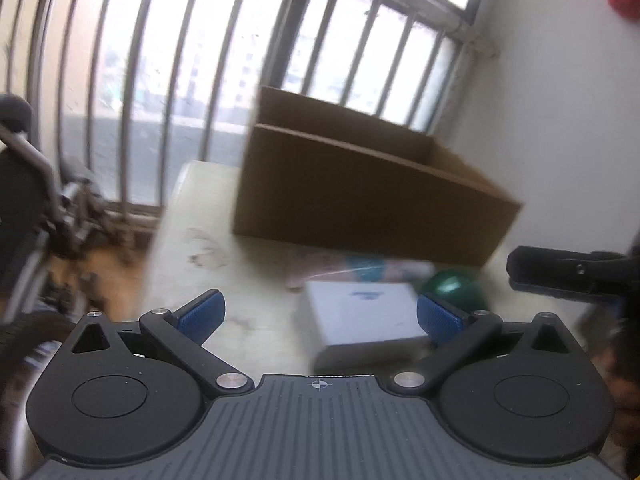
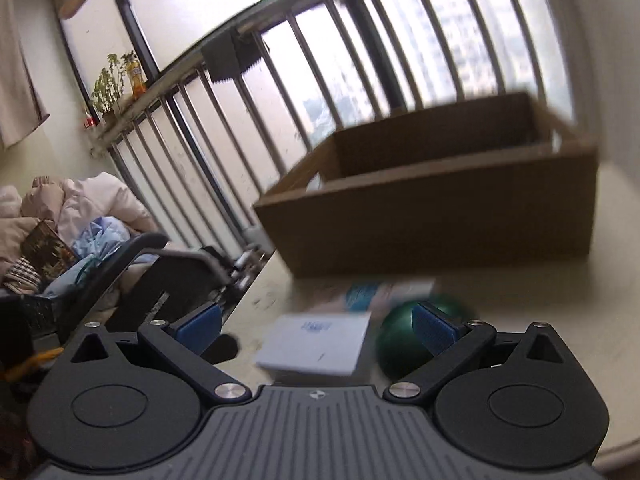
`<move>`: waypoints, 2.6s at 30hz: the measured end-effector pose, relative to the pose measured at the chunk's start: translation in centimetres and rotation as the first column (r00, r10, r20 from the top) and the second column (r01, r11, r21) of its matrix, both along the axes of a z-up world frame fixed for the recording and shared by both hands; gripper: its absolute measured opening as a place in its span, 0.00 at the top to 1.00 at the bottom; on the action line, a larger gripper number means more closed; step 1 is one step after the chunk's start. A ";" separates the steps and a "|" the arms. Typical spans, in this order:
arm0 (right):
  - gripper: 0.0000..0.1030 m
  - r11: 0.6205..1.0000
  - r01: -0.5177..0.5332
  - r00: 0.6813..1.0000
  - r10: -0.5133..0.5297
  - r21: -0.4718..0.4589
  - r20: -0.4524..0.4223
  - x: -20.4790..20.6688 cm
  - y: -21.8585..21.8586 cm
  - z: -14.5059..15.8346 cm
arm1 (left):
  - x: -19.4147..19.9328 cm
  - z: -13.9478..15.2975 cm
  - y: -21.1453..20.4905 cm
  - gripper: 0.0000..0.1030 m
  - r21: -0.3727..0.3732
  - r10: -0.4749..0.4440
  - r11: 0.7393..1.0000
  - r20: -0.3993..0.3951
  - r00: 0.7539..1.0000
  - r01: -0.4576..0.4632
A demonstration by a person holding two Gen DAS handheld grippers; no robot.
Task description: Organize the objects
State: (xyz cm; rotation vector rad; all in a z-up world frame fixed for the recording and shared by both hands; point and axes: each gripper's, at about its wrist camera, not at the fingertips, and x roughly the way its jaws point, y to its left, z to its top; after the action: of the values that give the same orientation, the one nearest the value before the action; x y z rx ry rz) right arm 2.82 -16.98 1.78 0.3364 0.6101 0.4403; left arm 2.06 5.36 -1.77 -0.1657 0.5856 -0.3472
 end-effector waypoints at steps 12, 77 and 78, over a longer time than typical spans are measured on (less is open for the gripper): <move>0.43 0.992 0.002 0.989 0.017 0.128 -0.149 3.0 1.0 -4.2 | 0.7 -2.4 -1.8 0.03 0.065 -0.079 0.994 -0.057 0.995 0.083; 0.39 0.980 0.034 0.986 0.000 0.197 -0.167 4.9 -9.6 -6.5 | 3.6 -1.7 -15.4 0.12 0.203 -0.290 0.926 -0.161 0.943 0.319; 0.39 0.979 0.027 0.985 0.008 0.202 -0.172 5.0 -9.6 -6.6 | 3.8 -1.9 -15.6 0.12 0.207 -0.281 0.927 -0.164 0.946 0.311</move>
State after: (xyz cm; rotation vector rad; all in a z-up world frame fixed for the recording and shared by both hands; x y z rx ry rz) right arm 7.84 -26.61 -4.78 0.5769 0.7336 0.4690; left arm 5.89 -10.21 -3.64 0.1279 0.7797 -0.5616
